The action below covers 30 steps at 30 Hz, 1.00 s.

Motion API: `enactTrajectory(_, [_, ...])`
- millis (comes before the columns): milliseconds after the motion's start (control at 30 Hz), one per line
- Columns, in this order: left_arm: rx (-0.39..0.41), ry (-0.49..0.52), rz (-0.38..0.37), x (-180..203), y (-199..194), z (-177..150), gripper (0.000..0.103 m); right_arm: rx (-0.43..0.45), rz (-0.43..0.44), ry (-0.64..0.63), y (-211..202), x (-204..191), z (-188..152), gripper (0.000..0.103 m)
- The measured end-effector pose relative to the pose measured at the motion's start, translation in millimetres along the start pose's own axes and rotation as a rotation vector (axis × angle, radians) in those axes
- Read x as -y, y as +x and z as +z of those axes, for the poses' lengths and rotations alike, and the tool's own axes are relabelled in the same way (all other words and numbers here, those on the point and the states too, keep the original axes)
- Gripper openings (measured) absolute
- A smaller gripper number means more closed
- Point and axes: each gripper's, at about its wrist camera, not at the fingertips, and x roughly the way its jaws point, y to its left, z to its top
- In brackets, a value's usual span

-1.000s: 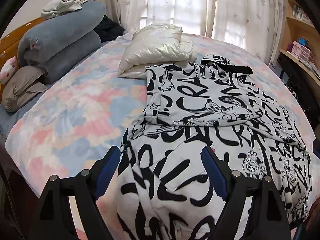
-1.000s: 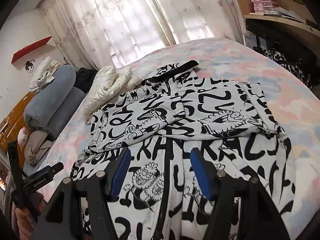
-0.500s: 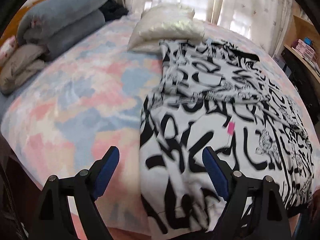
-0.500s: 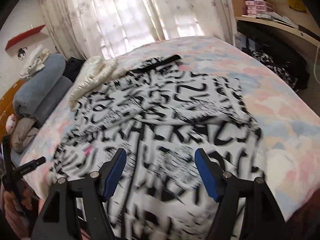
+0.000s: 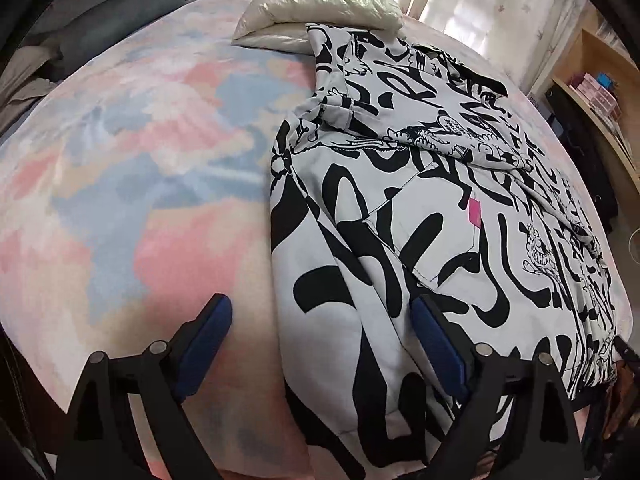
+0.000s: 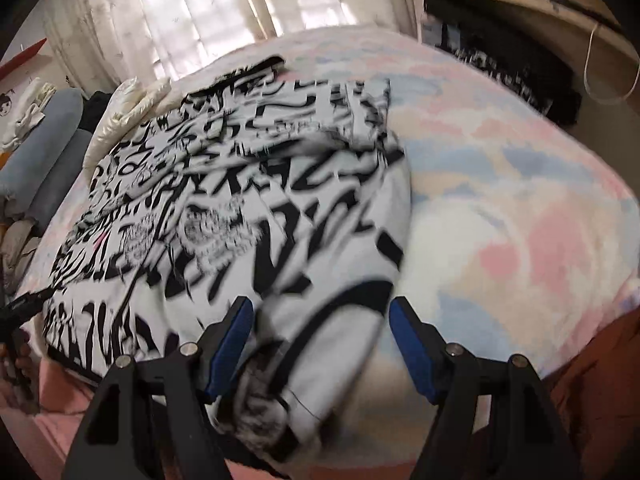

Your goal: Fold large clothes

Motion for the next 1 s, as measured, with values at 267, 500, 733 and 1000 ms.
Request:
enactTrajectory(267, [-0.022,0.006,-0.059,-9,-6,-3,0.091,-0.031,0.231,-0.026,2,3,-26,0.058])
enactTrajectory(500, [-0.028,-0.017,-0.151,-24,2,-8,0.095,0.003,0.321,0.015,14,-2,-26,0.048])
enactTrajectory(733, [-0.019,0.037,-0.177,-16,12,-11,0.102,-0.018,0.329,0.015,28,-10,-16,0.031])
enactTrajectory(1000, [-0.023,0.107,-0.166,-7,3,-17,0.094,-0.046,0.365,0.038,29,-1,-19,0.032])
